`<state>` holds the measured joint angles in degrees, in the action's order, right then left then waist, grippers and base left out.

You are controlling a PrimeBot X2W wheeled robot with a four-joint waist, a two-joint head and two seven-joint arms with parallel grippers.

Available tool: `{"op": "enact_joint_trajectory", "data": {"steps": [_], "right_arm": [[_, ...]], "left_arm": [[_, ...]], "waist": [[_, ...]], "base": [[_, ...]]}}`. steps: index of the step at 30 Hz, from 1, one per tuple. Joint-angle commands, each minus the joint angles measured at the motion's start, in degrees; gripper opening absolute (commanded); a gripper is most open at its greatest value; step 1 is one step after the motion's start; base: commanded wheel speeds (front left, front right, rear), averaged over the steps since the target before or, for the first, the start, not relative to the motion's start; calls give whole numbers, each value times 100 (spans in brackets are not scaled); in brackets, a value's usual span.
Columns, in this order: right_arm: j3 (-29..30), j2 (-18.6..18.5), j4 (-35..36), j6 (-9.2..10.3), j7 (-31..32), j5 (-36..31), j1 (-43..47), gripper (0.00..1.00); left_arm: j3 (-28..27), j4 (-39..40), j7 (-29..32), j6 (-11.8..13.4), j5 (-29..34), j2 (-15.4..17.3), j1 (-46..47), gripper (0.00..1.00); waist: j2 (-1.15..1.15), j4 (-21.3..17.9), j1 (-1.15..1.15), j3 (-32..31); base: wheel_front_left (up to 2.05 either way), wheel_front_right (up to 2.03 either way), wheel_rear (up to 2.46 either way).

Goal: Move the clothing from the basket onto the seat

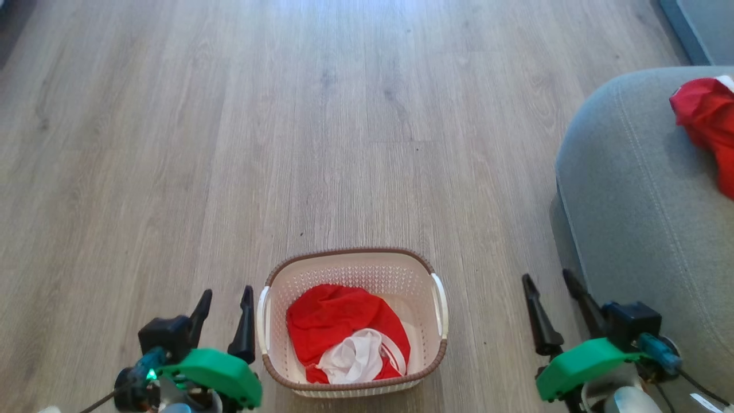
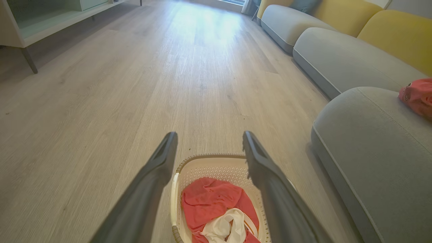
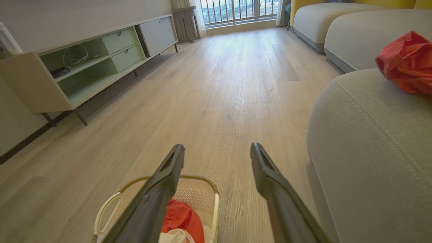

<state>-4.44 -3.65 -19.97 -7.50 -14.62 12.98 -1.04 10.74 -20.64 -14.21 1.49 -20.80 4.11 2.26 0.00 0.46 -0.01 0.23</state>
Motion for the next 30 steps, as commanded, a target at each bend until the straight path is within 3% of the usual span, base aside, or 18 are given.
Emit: {"op": "enact_joint_trajectory", "data": {"steps": [1, 12, 30], "right_arm": [[-54, 9, 131, 1, -38, -96, -122, 100], [87, 58, -131, 1, -38, -301, -184, 100], [90, 75, -109, 1, -38, -301, -200, 100]], "left_arm": [[-267, 216, -78, -37, 73, -6, 192, 100], [-604, 237, -78, -200, 300, -99, 173, 100], [-629, 222, -79, -246, 323, -122, 210, 100]], "waist": [[0, 2, 1, -11], [0, -58, 1, -39], [0, -163, 1, -56]], "base": [[0, 0, 0], [0, 0, 0], [0, 0, 0]]}}
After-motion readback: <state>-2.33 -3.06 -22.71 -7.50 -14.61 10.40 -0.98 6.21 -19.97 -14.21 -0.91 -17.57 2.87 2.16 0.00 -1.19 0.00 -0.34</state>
